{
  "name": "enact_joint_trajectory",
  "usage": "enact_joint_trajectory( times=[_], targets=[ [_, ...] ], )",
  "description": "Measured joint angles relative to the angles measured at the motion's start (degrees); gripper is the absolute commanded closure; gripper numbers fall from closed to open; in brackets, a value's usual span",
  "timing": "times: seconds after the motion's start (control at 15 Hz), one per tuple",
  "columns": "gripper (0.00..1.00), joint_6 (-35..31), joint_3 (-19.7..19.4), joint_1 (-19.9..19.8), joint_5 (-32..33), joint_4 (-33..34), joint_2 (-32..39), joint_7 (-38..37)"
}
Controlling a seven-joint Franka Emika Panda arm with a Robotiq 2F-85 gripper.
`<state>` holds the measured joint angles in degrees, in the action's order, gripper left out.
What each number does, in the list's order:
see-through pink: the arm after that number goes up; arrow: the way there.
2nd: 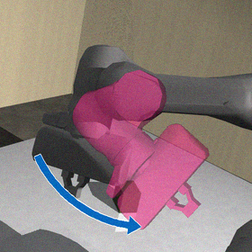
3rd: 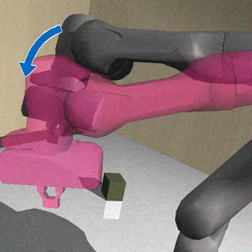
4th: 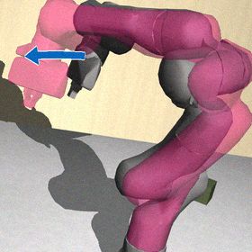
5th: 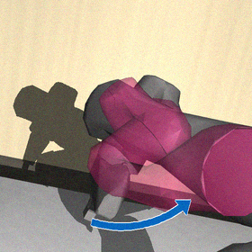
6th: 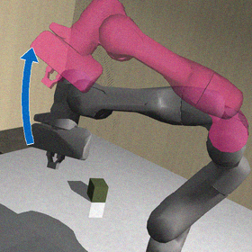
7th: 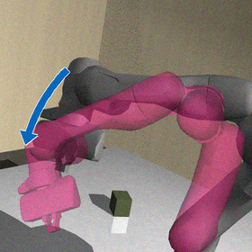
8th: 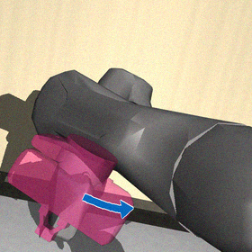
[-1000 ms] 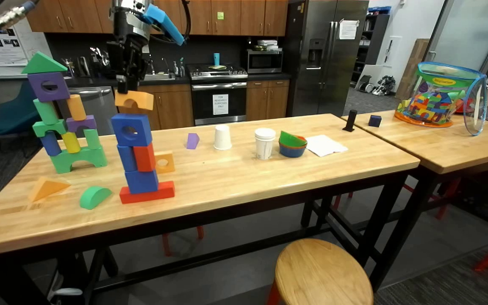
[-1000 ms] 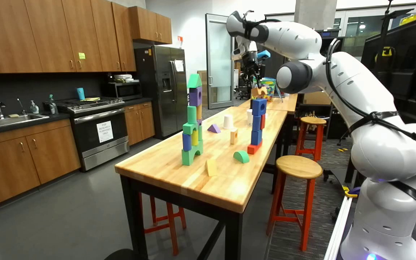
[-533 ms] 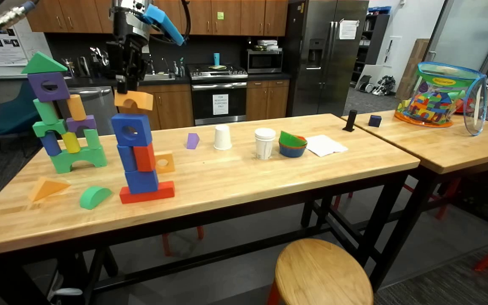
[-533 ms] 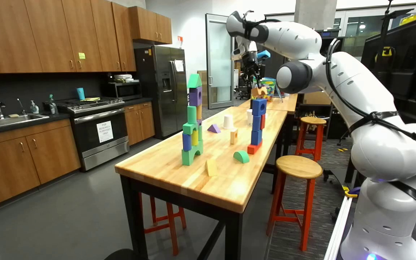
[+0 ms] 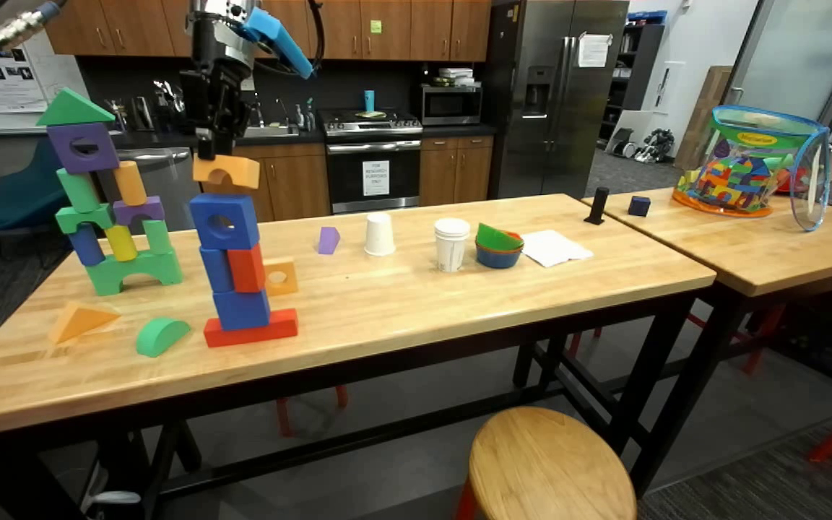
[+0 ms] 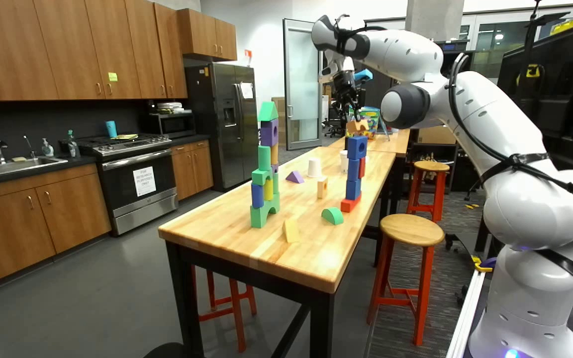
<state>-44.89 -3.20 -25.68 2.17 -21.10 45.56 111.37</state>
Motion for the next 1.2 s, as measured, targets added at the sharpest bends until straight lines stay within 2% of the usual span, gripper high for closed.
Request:
enact_joint_trajectory(
  times=[1.2],
  targets=[
    [0.85,1.8,0.0,0.2,0.0,-0.2,0.0,-0.1]
  ],
)
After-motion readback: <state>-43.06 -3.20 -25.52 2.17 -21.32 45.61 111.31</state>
